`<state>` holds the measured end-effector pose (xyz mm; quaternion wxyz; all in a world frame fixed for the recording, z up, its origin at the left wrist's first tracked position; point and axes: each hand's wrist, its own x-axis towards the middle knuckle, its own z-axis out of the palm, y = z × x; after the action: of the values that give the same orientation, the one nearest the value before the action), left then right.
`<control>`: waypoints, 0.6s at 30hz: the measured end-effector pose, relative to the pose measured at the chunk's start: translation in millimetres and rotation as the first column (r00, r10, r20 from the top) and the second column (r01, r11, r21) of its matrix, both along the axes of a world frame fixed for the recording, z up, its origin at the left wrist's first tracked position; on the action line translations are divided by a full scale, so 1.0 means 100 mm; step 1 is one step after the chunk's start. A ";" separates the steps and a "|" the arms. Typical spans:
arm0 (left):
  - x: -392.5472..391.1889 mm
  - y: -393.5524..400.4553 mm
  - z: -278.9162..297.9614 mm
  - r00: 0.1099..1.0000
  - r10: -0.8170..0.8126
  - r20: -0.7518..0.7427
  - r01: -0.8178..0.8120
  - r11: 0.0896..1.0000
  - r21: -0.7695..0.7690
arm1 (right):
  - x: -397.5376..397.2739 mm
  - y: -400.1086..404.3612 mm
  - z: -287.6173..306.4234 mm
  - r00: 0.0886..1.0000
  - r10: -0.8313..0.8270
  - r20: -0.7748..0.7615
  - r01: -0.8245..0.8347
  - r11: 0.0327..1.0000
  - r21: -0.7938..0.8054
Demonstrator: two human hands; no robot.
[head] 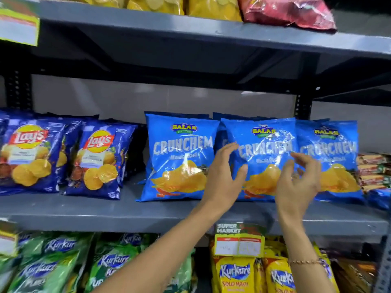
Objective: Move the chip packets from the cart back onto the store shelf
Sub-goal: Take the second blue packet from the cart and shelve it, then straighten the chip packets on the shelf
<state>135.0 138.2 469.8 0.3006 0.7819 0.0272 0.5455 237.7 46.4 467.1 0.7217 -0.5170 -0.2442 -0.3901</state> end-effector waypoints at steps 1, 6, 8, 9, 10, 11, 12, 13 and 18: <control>-0.14 0.06 0.00 1.000 0.001 0.017 -0.001 1.000 0.000 | -0.15 0.08 0.02 0.998 0.052 0.031 -0.052 0.999 0.000; -0.95 0.57 0.07 0.994 0.076 0.081 -0.067 0.992 -0.105 | -0.99 0.55 0.15 0.917 0.386 0.103 -0.367 0.915 -0.165; -1.32 0.85 0.08 0.982 0.155 0.105 -0.138 0.979 -0.150 | -1.29 0.79 0.18 0.862 0.499 0.092 -0.457 0.841 -0.290; -1.51 1.01 0.08 0.970 0.213 0.113 -0.192 0.966 -0.173 | -1.42 0.92 0.19 0.831 0.553 0.058 -0.498 0.786 -0.367; -1.69 1.17 0.06 0.949 0.289 0.126 -0.262 0.945 -0.197 | -1.55 1.06 0.19 0.798 0.603 0.007 -0.537 0.716 -0.447; -1.87 1.33 0.04 0.915 0.380 0.136 -0.346 0.911 -0.223 | -1.65 1.21 0.19 0.770 0.636 -0.057 -0.565 0.637 -0.524; -2.01 1.48 0.02 0.875 0.467 0.125 -0.430 0.870 -0.243 | -1.75 1.34 0.17 0.753 0.646 -0.125 -0.579 0.561 -0.592; -2.14 1.62 -0.01 0.844 0.530 0.076 -0.500 0.831 -0.246 | -1.84 1.47 0.15 0.748 0.636 -0.188 -0.581 0.492 -0.648; -2.52 2.04 -0.15 0.785 0.460 -0.415 -0.566 0.804 -0.180 | -2.13 1.99 -0.06 0.800 0.517 -0.305 -0.504 0.302 -0.809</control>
<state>-116.8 342.4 455.0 0.2419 0.7744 0.3753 0.4482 24.5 245.2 461.4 0.4462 -0.6974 -0.5599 0.0323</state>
